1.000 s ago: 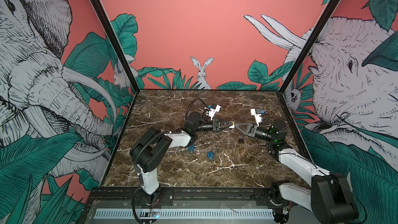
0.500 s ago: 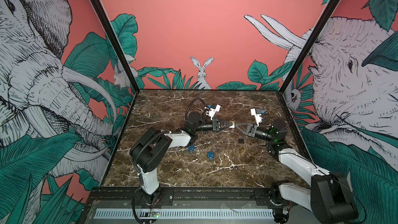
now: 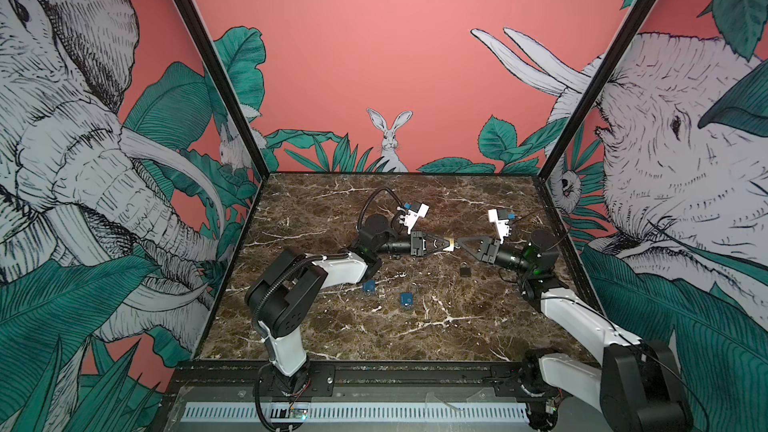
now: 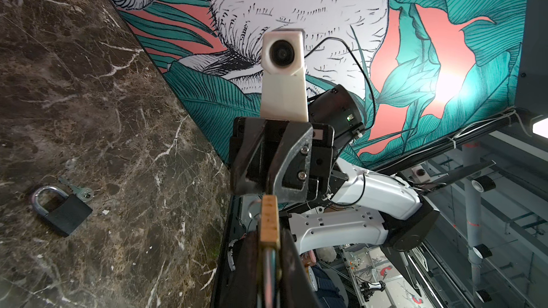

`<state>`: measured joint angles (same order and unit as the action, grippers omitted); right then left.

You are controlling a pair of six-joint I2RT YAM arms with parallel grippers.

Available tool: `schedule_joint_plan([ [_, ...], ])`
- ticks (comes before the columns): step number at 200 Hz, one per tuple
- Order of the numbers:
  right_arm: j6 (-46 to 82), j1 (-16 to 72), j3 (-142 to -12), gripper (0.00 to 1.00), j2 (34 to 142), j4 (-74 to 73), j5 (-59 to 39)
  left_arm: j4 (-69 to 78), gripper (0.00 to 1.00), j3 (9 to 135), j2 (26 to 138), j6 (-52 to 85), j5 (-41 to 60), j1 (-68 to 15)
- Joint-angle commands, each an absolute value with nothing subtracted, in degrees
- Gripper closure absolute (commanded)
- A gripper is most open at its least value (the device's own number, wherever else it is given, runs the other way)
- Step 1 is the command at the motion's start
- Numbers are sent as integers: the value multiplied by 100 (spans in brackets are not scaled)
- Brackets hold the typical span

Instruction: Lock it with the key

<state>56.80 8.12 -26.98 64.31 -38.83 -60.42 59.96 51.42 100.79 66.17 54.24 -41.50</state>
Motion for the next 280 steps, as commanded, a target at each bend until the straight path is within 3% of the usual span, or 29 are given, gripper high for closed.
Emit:
schedule_joint_plan([
  [1, 5704, 798, -2733, 80, 6265, -3995, -6130, 6396, 100, 5308, 9959, 6636, 5568, -4175],
  [117, 5739, 1018, -2701, 82, 6138, -3597, -6482, 5643, 100, 5429, 9873, 5938, 5690, -4175],
  [175, 5591, 1020, -2566, 91, 5794, -3210, -6460, 5649, 100, 5458, 9928, 5988, 5706, -4155],
  [205, 5542, 1020, -2506, 100, 5708, -3137, -6457, 6432, 100, 5445, 10162, 6576, 5770, -4089],
  [242, 5441, 993, -2522, 100, 5661, -3146, -6464, 7707, 100, 5515, 10602, 7644, 5948, -4052],
  [280, 5354, 926, -2488, 100, 5610, -3460, -6431, 7765, 100, 5463, 10656, 7787, 6141, -3820],
])
